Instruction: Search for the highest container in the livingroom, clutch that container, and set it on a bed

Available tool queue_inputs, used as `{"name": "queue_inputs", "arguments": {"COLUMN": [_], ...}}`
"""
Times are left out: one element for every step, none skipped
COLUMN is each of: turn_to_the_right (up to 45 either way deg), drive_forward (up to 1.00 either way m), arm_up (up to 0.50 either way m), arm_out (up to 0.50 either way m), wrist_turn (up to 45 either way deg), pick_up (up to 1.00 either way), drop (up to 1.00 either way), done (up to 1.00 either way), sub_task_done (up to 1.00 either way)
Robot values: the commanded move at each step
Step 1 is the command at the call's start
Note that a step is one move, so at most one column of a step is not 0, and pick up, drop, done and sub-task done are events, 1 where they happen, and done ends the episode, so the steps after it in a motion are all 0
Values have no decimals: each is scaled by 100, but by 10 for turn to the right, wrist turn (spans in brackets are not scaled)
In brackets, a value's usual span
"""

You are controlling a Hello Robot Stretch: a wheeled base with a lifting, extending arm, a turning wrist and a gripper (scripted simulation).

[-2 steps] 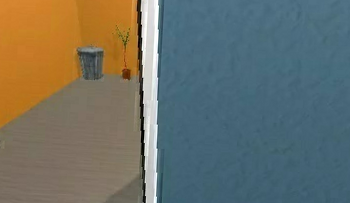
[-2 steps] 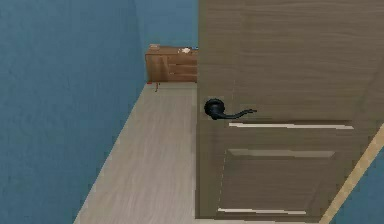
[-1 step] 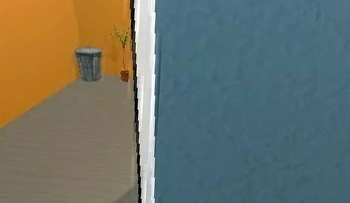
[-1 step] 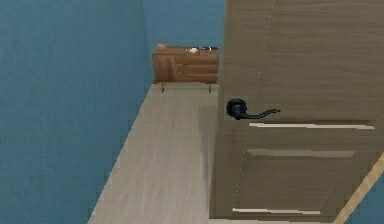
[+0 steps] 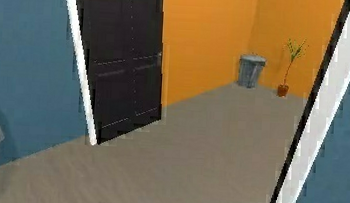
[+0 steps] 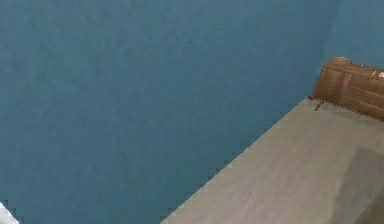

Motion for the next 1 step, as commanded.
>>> {"name": "queue_inputs", "arguments": {"turn_to_the_right": [-330], "drive_forward": [0], "arm_up": [0], "arm_out": [0], "wrist_turn": [0], "pick_up": [0], "drop": [0], "done": [0], "sub_task_done": [0]}}
